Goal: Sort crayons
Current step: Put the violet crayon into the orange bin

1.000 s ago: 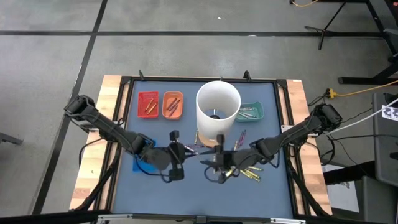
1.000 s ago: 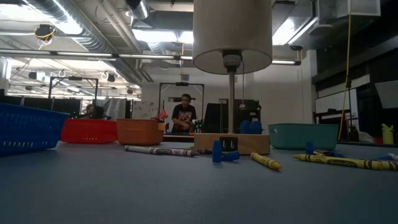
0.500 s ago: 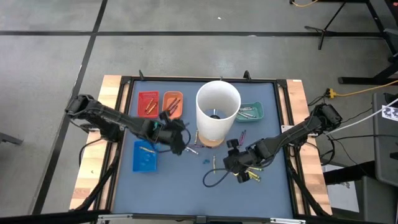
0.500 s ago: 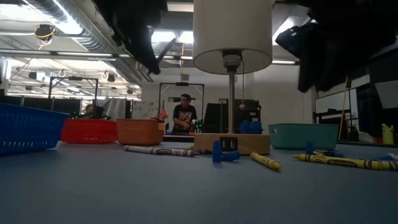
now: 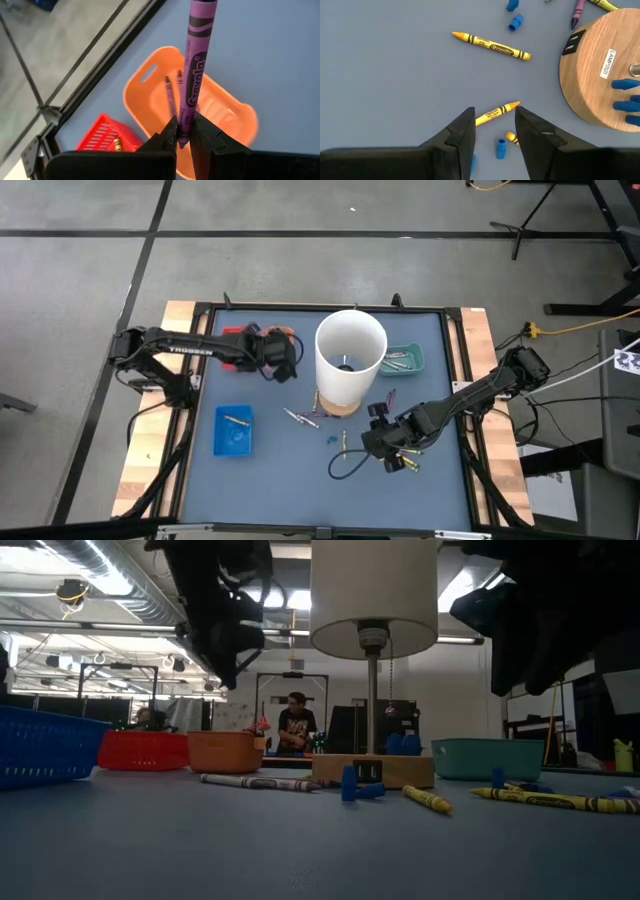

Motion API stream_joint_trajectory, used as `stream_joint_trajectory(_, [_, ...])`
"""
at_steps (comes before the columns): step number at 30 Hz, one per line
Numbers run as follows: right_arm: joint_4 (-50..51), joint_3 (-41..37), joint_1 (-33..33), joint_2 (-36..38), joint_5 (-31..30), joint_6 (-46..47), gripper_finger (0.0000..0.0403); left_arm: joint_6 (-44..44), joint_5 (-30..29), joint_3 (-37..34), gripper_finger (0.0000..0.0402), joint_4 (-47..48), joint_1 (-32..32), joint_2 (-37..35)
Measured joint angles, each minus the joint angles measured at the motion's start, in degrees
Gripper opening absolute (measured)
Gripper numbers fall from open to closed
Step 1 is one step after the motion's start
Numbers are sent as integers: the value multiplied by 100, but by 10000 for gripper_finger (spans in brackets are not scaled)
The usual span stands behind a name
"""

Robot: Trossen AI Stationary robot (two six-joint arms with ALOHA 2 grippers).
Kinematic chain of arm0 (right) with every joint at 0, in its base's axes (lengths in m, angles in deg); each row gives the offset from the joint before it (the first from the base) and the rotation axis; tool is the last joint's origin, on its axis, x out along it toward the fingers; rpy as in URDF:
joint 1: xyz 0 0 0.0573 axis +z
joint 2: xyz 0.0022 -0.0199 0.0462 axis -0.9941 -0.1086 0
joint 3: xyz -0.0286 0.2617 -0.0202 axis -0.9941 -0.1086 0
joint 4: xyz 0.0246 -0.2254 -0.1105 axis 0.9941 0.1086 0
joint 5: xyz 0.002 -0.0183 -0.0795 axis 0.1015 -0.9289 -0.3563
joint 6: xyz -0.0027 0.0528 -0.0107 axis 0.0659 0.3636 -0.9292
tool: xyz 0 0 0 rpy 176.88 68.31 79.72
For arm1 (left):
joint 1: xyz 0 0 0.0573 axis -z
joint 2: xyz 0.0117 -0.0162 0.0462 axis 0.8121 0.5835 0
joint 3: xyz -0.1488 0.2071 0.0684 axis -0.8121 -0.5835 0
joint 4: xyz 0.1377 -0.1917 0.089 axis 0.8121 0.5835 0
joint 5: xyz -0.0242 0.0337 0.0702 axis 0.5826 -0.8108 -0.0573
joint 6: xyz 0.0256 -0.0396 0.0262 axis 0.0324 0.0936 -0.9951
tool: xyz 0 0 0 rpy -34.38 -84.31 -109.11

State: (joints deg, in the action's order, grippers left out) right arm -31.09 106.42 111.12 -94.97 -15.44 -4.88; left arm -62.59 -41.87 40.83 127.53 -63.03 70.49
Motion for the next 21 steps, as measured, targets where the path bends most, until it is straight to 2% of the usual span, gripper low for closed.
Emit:
stream_joint_trajectory(11, [61,0,0,0,2,27,136,7,184,0,23,-40,-574,0])
stream_joint_trajectory(21, [-21,-408,0,-2,8,1341,136,11,222,0,75,-86,-595,0])
